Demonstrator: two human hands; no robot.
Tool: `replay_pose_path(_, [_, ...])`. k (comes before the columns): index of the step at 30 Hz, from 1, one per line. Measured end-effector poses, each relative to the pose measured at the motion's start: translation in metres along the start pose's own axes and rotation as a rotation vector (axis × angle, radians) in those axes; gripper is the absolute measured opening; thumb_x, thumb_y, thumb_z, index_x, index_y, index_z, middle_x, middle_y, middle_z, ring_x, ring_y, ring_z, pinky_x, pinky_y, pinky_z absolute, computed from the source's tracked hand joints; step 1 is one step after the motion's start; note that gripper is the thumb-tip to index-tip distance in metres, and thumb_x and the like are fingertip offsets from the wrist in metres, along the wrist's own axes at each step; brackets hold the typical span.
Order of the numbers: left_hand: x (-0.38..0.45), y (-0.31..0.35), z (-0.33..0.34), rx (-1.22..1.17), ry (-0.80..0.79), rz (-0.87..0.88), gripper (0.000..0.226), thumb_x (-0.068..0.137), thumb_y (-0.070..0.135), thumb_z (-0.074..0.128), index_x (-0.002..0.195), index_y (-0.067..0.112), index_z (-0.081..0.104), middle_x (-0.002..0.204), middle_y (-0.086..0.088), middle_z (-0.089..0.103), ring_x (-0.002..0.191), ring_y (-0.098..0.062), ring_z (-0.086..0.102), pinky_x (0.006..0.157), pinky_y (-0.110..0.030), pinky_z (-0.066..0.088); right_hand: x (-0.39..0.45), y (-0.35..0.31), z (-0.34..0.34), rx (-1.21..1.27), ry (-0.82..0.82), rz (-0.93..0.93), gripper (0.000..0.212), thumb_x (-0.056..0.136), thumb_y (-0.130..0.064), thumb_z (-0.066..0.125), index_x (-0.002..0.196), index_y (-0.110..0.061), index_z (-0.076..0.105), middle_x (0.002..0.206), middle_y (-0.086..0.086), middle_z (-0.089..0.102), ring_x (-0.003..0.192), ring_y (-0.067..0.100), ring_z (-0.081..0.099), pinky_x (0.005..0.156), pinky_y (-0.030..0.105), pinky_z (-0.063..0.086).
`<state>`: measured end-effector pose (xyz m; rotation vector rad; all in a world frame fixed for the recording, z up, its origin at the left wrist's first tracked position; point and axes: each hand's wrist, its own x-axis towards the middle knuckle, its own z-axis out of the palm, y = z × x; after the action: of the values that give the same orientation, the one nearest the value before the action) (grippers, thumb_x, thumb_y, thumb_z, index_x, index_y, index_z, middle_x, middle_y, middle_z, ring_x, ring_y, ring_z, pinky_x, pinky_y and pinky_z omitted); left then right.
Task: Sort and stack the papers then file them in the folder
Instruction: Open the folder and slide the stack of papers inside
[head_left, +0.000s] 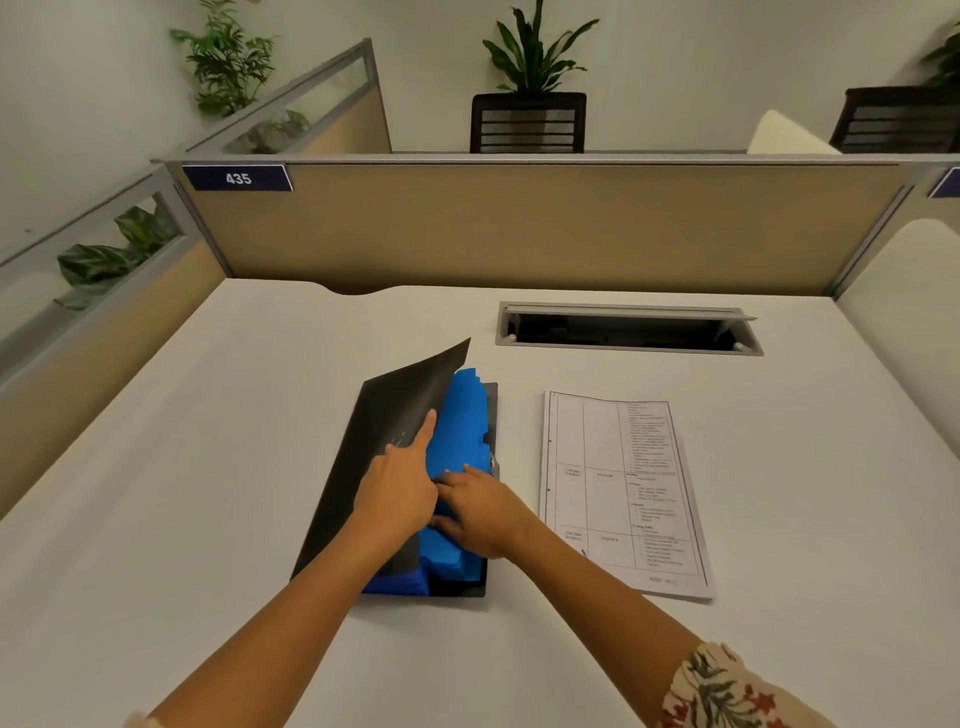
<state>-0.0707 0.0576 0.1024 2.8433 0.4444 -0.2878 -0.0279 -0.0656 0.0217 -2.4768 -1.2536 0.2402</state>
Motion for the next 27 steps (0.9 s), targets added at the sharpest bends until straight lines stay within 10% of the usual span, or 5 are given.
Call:
replay_pose_path(5, [-0.002, 0.000, 0.002, -0.030, 0.028, 0.022, 0.091, 0.092, 0.011, 0.054, 0.154, 0.039, -0.006, 0.066, 0.000, 0.048, 0.049, -0.007, 0.040, 0.038, -0.018, 0.028, -0.035, 0.014, -0.024, 0.239, 0.502, 0.085, 0.023, 0.095, -0.033, 0.053, 0.114, -0.025, 0.063, 0.112, -0.008, 0.067, 0.106, 0.006, 0.057, 0.097, 0.024, 0.043])
replay_pose_path(9, [-0.004, -0.002, 0.003, -0.061, 0.050, 0.027, 0.090, 0.090, 0.006, 0.051, 0.154, 0.039, -0.002, 0.056, 0.002, 0.043, 0.043, -0.007, 0.034, 0.032, -0.017, 0.022, -0.079, 0.055, -0.038, 0.207, 0.776, 0.739, 0.040, 0.084, -0.037, 0.070, 0.121, -0.025, 0.058, 0.121, -0.005, 0.060, 0.117, 0.015, 0.052, 0.103, 0.043, 0.036])
replay_pose_path(13, [-0.009, 0.001, 0.003, -0.064, 0.067, 0.025, 0.089, 0.090, 0.005, 0.049, 0.154, 0.039, -0.003, 0.070, -0.003, 0.056, 0.043, -0.007, 0.034, 0.030, -0.014, 0.019, -0.125, 0.100, -0.049, 0.299, 0.511, 1.415, 0.098, 0.067, -0.051, 0.083, 0.141, -0.008, 0.035, 0.142, 0.020, 0.039, 0.130, 0.041, 0.037, 0.105, 0.054, 0.032])
replay_pose_path(17, [-0.011, 0.006, 0.007, -0.036, 0.073, 0.037, 0.088, 0.092, 0.008, 0.049, 0.154, 0.038, -0.005, 0.110, -0.019, 0.067, 0.046, -0.007, 0.036, 0.035, -0.015, 0.021, -0.139, 0.116, -0.049, 0.337, 0.375, 1.456, 0.108, 0.063, -0.045, 0.088, 0.142, -0.003, 0.028, 0.143, 0.021, 0.034, 0.133, 0.039, 0.034, 0.106, 0.054, 0.034])
replay_pose_path(27, [-0.007, 0.006, 0.015, -0.020, 0.086, 0.039, 0.087, 0.092, 0.009, 0.049, 0.154, 0.038, -0.004, 0.107, -0.017, 0.068, 0.043, -0.007, 0.035, 0.032, -0.015, 0.022, -0.132, 0.125, -0.056, 0.317, 0.170, 1.628, 0.107, 0.058, -0.055, 0.087, 0.138, -0.007, 0.033, 0.142, 0.015, 0.040, 0.133, 0.034, 0.038, 0.109, 0.053, 0.029])
